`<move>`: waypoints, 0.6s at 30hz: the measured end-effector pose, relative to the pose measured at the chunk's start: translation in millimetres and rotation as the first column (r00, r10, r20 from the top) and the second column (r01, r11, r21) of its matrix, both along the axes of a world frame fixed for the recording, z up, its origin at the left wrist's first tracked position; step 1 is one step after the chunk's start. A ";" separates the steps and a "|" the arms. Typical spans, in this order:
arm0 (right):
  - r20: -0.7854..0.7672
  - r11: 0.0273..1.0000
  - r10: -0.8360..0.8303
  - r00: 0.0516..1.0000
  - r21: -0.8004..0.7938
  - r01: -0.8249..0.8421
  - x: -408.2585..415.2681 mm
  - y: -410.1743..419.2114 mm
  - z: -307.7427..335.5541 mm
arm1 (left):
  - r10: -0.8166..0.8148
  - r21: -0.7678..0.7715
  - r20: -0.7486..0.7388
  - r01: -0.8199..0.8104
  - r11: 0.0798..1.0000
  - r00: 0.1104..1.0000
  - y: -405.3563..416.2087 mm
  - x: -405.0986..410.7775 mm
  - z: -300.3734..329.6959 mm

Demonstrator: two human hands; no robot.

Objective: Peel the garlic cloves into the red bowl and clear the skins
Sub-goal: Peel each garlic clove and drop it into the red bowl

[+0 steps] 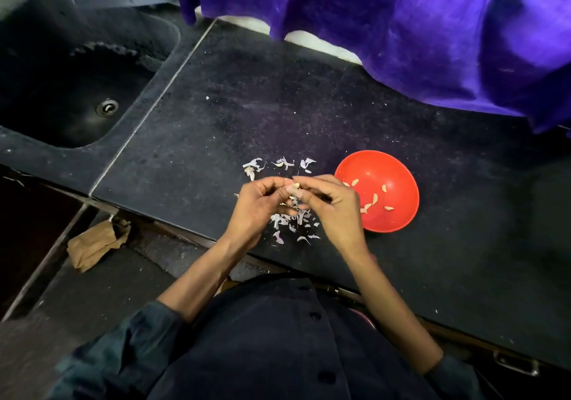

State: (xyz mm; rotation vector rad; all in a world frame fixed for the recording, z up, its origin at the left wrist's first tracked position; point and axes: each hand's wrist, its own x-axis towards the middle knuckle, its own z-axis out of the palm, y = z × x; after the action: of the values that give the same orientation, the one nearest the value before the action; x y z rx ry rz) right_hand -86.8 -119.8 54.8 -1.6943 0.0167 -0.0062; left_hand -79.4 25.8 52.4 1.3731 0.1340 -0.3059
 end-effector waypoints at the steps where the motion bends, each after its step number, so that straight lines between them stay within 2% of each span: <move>1: -0.001 1.000 -0.008 1.000 0.018 0.008 0.4 0.0 0.3 | 0.000 -0.005 -0.010 0.000 1.000 1.000 -0.7 -0.8 1.0; 4: 0.003 0.997 -0.035 0.999 0.063 0.035 0.4 -1.5 0.8 | 0.007 -0.027 -0.041 -0.008 1.000 0.999 -2.5 -2.8 4.2; 8: 0.032 0.998 -0.061 0.998 0.021 0.060 -2.6 1.4 -0.7 | 0.035 -0.108 -0.092 -0.044 0.993 0.995 -1.1 -3.7 5.0; 10: -0.001 0.996 -0.062 0.998 0.057 0.062 -2.8 4.3 -0.5 | 0.048 -0.121 -0.080 -0.057 0.991 0.996 0.1 -3.9 3.4; 13: -0.147 0.961 -0.047 0.988 0.263 0.085 -5.0 9.6 6.5 | 0.092 -0.028 0.045 -0.090 0.996 0.995 -0.1 -4.4 1.6; 18: -0.423 0.799 0.129 0.897 0.580 0.159 -5.7 10.4 12.5 | 0.098 0.199 0.288 -0.160 0.967 0.953 3.4 -3.3 1.1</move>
State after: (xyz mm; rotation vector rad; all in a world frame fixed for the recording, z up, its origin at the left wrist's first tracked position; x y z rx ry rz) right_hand -92.5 -109.5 67.3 -1.0147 0.3458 0.3472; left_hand -82.7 29.2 53.4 1.6051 0.0260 0.0146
